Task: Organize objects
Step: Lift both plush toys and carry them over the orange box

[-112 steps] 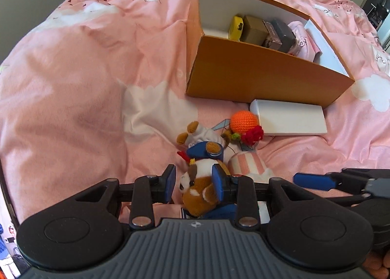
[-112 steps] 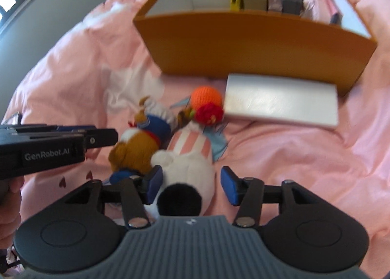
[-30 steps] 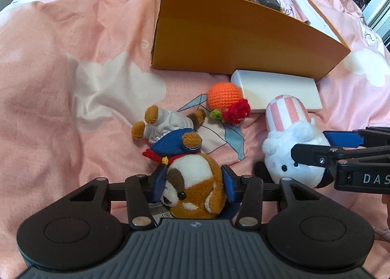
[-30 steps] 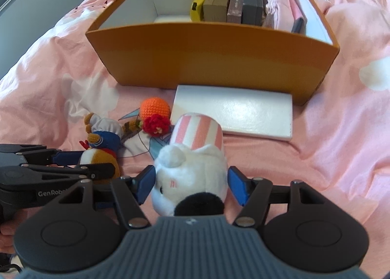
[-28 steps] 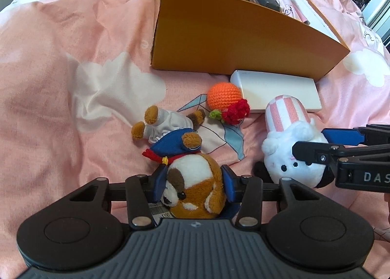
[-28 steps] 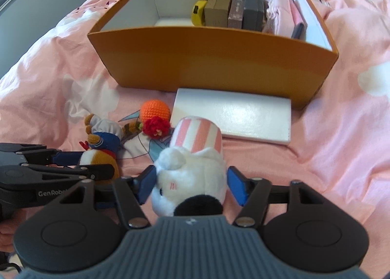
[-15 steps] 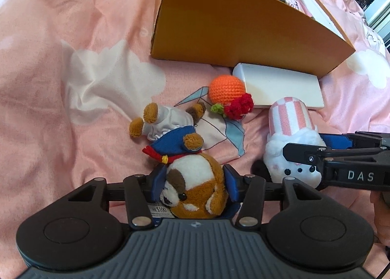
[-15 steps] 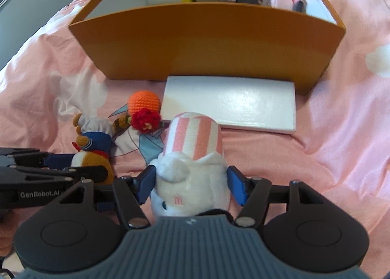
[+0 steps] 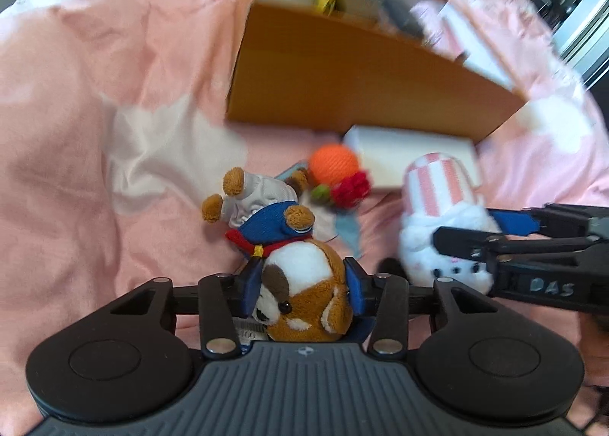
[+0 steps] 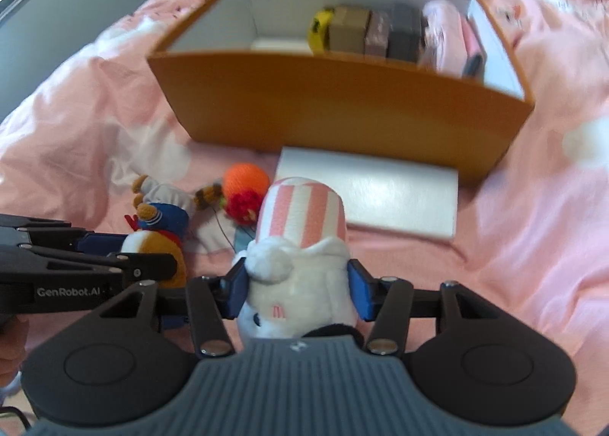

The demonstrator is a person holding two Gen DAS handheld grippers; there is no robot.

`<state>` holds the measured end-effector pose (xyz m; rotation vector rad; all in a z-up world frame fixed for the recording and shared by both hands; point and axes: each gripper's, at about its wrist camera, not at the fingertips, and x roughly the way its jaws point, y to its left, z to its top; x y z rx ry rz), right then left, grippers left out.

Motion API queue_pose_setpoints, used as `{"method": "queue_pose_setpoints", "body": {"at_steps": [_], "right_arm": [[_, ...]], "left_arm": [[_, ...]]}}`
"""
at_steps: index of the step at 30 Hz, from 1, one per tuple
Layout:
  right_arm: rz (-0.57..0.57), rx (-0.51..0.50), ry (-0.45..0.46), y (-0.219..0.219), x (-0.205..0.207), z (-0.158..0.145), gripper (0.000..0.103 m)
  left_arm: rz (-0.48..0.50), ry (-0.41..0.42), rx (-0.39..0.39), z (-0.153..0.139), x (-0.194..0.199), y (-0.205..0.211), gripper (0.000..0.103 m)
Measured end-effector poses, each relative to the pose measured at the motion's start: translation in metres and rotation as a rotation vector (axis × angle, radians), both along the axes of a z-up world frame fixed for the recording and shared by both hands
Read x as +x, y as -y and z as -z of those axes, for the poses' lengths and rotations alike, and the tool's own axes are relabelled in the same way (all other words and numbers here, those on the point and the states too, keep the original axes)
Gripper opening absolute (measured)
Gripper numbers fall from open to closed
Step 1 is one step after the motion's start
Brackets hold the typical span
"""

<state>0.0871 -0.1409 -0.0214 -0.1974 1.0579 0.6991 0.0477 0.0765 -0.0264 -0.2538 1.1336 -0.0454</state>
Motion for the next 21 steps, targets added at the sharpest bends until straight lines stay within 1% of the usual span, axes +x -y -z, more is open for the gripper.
{"method": "queue_pose_setpoints", "body": {"at_steps": [3, 7, 11, 17, 21], "right_arm": [[-0.018, 0.034, 0.041, 0.000, -0.002, -0.019, 0.055], [-0.034, 0.068, 0.105, 0.001, -0.002, -0.044, 0.055], [-0.040, 0.106, 0.168, 0.002, 0.002, -0.069, 0.055], [-0.047, 0.199, 0.223, 0.005, 0.019, -0.107, 0.055], [-0.053, 0.272, 0.247, 0.001, 0.037, -0.129, 0.055]], "left_arm": [[0.015, 0.059, -0.006, -0.020, -0.002, 0.003, 0.051], [0.013, 0.120, -0.046, -0.047, -0.001, 0.002, 0.051], [0.018, 0.216, -0.065, -0.076, 0.003, 0.001, 0.051], [0.007, 0.312, -0.121, -0.113, 0.021, -0.011, 0.051], [0.022, 0.361, -0.119, -0.138, 0.041, -0.019, 0.051]]}}
